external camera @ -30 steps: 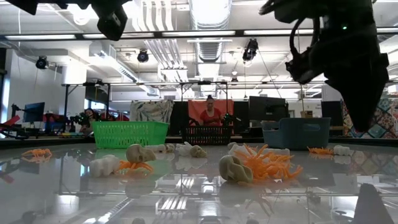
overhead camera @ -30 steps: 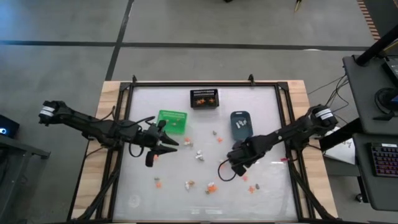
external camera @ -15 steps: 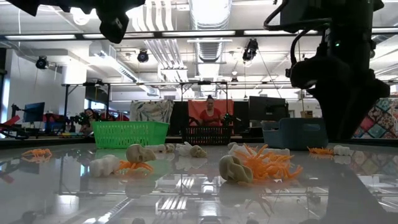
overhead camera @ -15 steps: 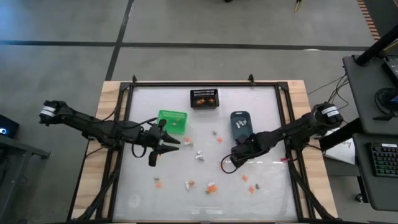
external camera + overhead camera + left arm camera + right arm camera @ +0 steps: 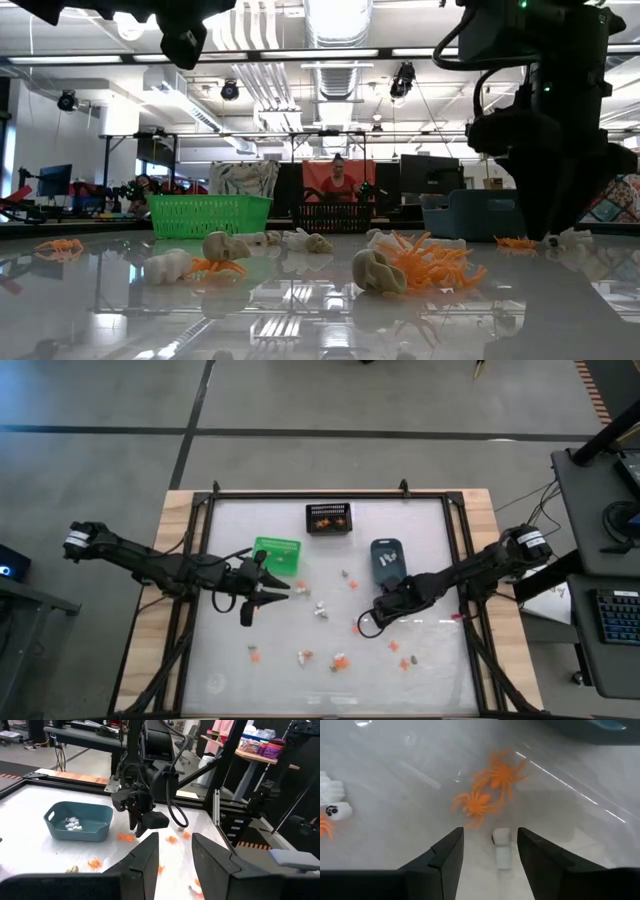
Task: Sort Halloween decoration
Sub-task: Put the white skeleton toy into the blue bin, then put the gray skull toy into the green bin
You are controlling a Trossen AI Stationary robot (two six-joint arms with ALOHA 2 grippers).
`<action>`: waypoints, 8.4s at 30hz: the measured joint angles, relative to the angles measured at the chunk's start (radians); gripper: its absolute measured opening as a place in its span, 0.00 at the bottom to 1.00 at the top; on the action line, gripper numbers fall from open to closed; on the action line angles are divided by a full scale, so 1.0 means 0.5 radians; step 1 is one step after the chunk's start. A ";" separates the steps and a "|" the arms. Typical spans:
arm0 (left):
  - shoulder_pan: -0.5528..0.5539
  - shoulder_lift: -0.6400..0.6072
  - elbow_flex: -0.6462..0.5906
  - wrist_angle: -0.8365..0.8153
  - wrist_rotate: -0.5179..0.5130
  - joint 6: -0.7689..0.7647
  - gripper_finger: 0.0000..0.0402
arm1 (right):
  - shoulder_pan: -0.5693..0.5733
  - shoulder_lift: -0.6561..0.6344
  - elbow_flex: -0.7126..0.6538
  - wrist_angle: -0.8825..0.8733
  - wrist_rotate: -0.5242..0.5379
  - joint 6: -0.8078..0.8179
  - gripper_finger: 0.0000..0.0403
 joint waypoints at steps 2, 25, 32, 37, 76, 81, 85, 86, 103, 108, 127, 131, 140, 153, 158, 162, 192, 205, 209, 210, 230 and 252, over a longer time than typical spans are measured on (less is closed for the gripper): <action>0.000 0.000 0.000 0.000 0.000 0.000 0.25 | 0.000 0.000 -0.006 0.012 0.000 -0.011 0.43; 0.000 0.002 -0.001 -0.001 -0.047 0.000 0.25 | 0.005 -0.020 -0.019 0.019 -0.144 -0.232 0.03; 0.000 0.085 -0.005 0.016 -0.047 -0.002 0.25 | 0.005 -0.260 0.054 0.023 -0.263 -0.436 0.03; 0.000 0.357 -0.002 0.217 -0.046 0.004 0.25 | 0.004 -0.529 0.065 0.030 0.012 -0.560 0.03; 0.022 0.779 0.043 0.560 -0.176 0.492 0.25 | -0.320 -0.549 0.176 0.196 0.307 -2.178 0.03; 0.024 0.606 0.042 0.560 -0.219 0.585 0.25 | -0.399 -0.282 0.437 -0.116 0.304 -2.320 0.03; 0.026 0.396 0.037 0.442 -0.289 0.625 0.25 | -0.453 -0.062 0.680 -0.331 0.249 -2.420 0.03; 0.026 0.342 0.037 0.393 -0.305 0.634 0.25 | -0.459 -0.001 0.738 -0.375 0.230 -2.441 0.03; 0.030 -0.482 0.004 -0.086 -0.417 0.681 0.25 | -0.462 0.662 1.243 -0.796 0.214 -2.604 0.03; 0.030 -0.675 -0.011 -0.164 -0.417 0.681 0.25 | -0.462 0.699 1.240 -0.816 0.215 -2.604 0.03; 0.030 -0.786 -0.018 -0.230 -0.417 0.684 0.25 | -0.449 0.751 1.173 -0.746 0.206 -2.657 0.03; 0.030 -0.787 -0.018 -0.231 -0.417 0.693 0.25 | -0.449 0.749 1.121 -0.728 0.206 -2.675 0.08; 0.030 -0.786 -0.018 -0.231 -0.417 0.732 0.25 | -0.449 0.749 1.050 -0.596 0.280 -2.670 0.33; 0.030 -0.779 -0.018 -0.232 -0.417 0.734 0.25 | -0.477 0.753 0.920 -0.408 0.278 -2.692 0.37; 0.030 -0.779 -0.018 -0.233 -0.417 0.734 0.25 | -0.517 0.753 0.887 -0.384 0.257 -2.680 0.32; 0.030 -0.779 -0.018 -0.235 -0.417 0.737 0.25 | -0.537 0.748 0.853 -0.334 0.176 -2.674 0.27; 0.030 -0.735 -0.018 -0.217 -0.416 0.711 0.25 | -0.538 0.354 1.001 -0.191 0.101 -2.628 0.02; 0.031 -0.720 -0.018 -0.213 -0.415 0.643 0.25 | -0.633 -0.366 0.043 1.430 0.213 -2.596 0.02; 0.031 -0.696 -0.018 -0.210 -0.415 0.625 0.25 | -0.637 -0.530 -0.414 2.136 0.554 -2.587 0.02; 0.030 -0.687 -0.018 -0.207 -0.415 0.624 0.25 | -0.638 -0.559 -0.494 2.200 0.662 -2.563 0.02; 0.032 -0.483 -0.018 -0.070 -0.416 0.625 0.25 | -0.703 -0.863 -1.092 2.294 1.064 -2.270 0.03; 0.032 -0.048 0.043 0.031 -0.517 0.459 0.25 | -0.697 -0.856 -1.100 2.527 0.922 -2.143 0.28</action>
